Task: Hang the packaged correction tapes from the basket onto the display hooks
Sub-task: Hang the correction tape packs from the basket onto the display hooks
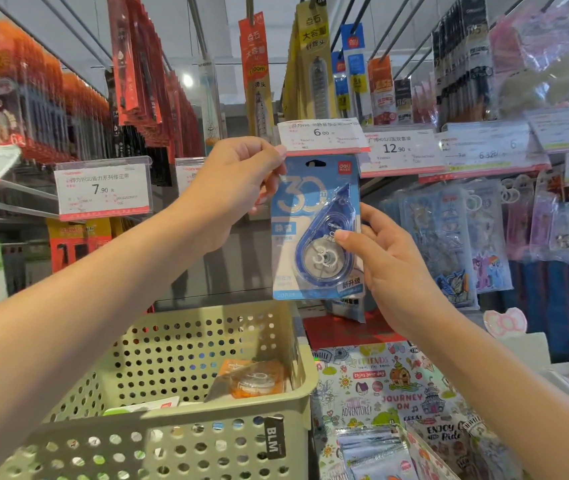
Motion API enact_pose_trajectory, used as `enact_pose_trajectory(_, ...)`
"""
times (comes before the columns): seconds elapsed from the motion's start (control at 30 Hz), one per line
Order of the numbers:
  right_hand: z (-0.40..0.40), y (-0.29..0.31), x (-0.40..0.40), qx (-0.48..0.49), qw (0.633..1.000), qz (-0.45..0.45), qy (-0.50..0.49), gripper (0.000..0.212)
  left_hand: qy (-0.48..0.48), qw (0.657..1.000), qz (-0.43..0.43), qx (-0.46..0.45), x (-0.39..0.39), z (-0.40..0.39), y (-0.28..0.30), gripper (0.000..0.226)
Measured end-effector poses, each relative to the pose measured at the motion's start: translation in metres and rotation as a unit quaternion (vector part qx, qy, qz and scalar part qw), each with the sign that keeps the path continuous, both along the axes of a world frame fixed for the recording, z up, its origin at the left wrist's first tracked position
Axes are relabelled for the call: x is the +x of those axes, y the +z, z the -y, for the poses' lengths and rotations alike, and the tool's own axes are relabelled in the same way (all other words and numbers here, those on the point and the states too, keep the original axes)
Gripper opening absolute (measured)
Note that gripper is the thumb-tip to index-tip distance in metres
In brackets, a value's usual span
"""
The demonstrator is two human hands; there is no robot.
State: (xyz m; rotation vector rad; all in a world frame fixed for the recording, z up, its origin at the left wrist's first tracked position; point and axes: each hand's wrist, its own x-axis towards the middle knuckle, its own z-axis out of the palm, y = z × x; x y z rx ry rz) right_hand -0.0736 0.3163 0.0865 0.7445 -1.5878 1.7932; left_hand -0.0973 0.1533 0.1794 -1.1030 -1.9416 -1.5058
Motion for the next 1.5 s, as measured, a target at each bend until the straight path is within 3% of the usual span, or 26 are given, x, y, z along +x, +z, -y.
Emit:
enact_pose_trajectory(0.37,-0.004,-0.005,-0.012,0.007,1.000,0.020,0.000,0.025,-0.002,1.000,0.000,0.001,-0.002,0.000,0.000,0.033)
enact_pose_trajectory(0.67,-0.006,-0.007,-0.037,0.017,0.998,0.043,-0.040,0.038,-0.001,1.000,-0.002,-0.002,-0.001,0.001,0.000,0.032)
enact_pose_trajectory(0.87,-0.008,-0.007,-0.057,0.018,0.997,0.059,-0.050,0.030,-0.003,1.000,-0.002,-0.006,-0.001,0.002,-0.002,0.031)
enact_pose_trajectory(1.5,-0.009,-0.009,-0.081,0.050,0.986,0.103,-0.119,0.032,-0.013,1.000,0.009,0.003,0.000,0.002,-0.006,0.031)
